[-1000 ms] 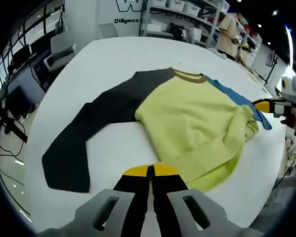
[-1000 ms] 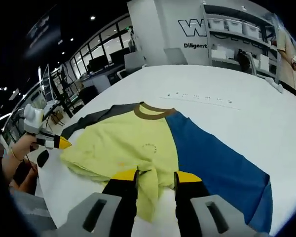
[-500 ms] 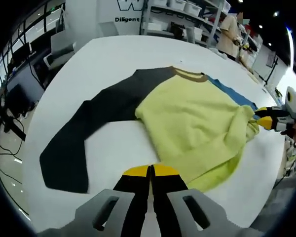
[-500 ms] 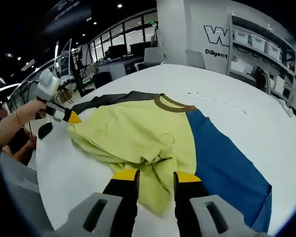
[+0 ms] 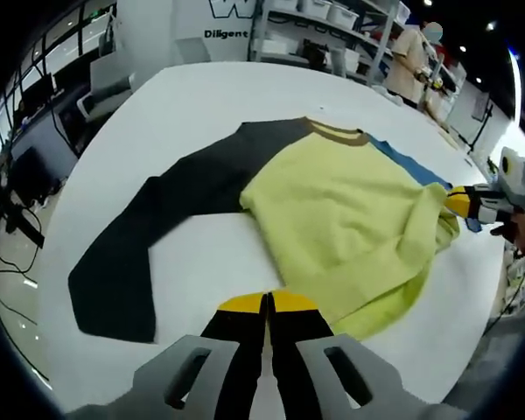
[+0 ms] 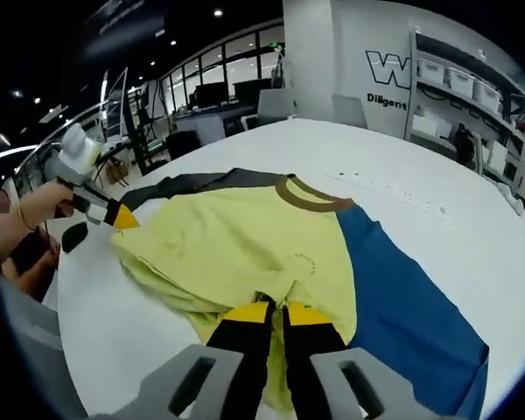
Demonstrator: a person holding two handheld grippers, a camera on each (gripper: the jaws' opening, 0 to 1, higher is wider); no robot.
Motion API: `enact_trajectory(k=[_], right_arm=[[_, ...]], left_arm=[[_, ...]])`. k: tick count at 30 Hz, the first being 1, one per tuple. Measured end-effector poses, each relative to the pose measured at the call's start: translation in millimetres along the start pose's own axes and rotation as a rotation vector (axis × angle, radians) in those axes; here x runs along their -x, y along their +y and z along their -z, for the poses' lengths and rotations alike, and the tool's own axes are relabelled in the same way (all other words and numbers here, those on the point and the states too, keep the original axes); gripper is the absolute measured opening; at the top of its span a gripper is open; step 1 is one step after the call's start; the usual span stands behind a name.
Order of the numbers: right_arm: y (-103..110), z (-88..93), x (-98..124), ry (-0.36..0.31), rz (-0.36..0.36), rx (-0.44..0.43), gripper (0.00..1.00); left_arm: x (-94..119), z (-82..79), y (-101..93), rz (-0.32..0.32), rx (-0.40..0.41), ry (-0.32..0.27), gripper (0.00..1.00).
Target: Fold the garment on the visible template until the final outline fits inside the template.
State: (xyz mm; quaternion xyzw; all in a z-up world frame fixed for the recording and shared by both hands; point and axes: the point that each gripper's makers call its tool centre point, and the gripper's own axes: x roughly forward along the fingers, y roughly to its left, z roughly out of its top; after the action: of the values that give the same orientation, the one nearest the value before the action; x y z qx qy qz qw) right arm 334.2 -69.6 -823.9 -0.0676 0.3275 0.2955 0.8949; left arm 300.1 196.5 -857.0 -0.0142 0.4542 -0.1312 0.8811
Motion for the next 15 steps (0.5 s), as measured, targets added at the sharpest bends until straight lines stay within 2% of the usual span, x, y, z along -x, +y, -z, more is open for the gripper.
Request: enact_trajectory(k=[15], right_arm=[[-11.0,-9.5,-23.4,-0.005,0.025,-0.084,0.0]], left_arm=[[-1.5,1.0,-1.1,0.008,0.011,0.002,0.0]])
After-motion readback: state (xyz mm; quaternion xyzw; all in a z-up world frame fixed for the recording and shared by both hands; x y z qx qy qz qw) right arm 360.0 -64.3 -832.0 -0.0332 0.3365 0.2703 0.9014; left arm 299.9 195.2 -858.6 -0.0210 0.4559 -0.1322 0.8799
